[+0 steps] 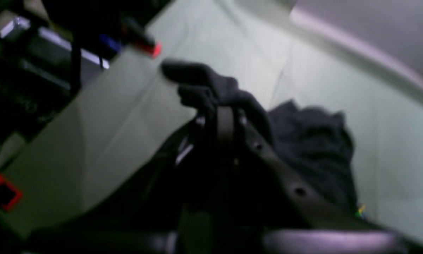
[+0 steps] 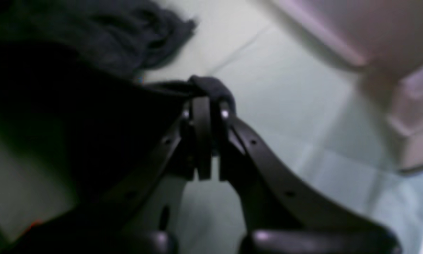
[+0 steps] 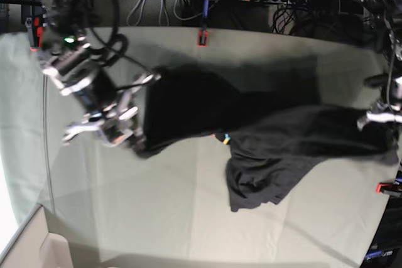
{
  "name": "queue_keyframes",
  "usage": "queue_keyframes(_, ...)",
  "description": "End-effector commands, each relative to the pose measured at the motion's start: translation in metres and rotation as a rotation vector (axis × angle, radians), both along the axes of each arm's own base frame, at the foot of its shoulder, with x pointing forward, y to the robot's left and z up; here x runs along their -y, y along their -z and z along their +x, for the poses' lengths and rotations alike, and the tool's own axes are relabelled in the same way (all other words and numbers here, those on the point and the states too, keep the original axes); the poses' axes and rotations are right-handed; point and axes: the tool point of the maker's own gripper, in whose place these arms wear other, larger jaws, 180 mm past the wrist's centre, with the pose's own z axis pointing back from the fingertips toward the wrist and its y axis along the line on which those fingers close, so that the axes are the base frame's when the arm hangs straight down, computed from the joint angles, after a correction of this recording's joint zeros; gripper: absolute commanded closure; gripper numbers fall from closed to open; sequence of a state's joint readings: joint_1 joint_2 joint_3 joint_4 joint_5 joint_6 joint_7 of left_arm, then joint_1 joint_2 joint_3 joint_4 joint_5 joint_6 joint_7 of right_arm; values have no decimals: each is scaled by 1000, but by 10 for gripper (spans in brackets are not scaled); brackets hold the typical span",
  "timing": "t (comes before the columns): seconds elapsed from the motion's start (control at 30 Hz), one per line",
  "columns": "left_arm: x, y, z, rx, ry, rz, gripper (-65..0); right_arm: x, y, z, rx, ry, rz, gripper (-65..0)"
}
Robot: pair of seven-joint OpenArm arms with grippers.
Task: Layout the t-shirt on the table in an organized manner, then fold the t-shirt properly
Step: 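Lift the shirt with both grippers and shake it out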
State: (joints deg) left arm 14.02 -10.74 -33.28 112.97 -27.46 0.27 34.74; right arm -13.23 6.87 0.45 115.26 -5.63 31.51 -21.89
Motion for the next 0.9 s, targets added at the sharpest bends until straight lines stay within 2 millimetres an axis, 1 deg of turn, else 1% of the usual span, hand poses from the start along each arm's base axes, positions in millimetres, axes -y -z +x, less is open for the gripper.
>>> queue_keyframes(0.0,-2,-25,10,77,2,28,-1,7,-17,6,55,6,0,0)
queue_keyframes(0.1,0,-50,26,153,10,37,-1,34,-34,22,108,56,-34,0)
queue_keyframes(0.2,14,-81,52,240,58,50,-1,58,-62,41,185,100,-61,0)
queue_keyframes(0.3,39,-114,81,318,144,69,-1,74,-87,60,230,134,-104,0)
queue_keyframes(0.33,50,-120,91,334,177,67,-1,81,-100,68,251,160,-116,0)
queue_keyframes(0.4,73,-146,108,389,238,69,-1,96,-124,82,283,218,-135,0)
queue_keyframes(0.43,81,-155,114,394,258,82,-1,100,-134,88,300,233,-139,0)
queue_keyframes(0.47,92,-166,120,404,281,111,-1,103,-148,94,327,246,-145,0)
queue_keyframes(0.5,104,-181,128,424,301,144,-1,110,-163,98,353,263,-167,0)
queue_keyframes(0.57,127,-215,138,477,333,199,-2,118,-193,107,404,286,-204,0)
queue_keyframes(0.6,134,-230,142,505,341,220,-2,122,-208,110,429,302,-211,0)
queue_keyframes(0.67,147,-257,154,547,362,255,-3,126,-242,124,479,321,-212,0)
queue_keyframes(0.7,154,-272,160,569,378,268,-3,132,-258,130,498,338,-211,0)
queue_keyframes(0.77,162,-295,177,587,392,286,-2,147,-290,144,529,372,-207,0)
queue_keyframes(0.87,164,-317,197,592,390,274,-1,163,-326,159,561,400,-185,0)
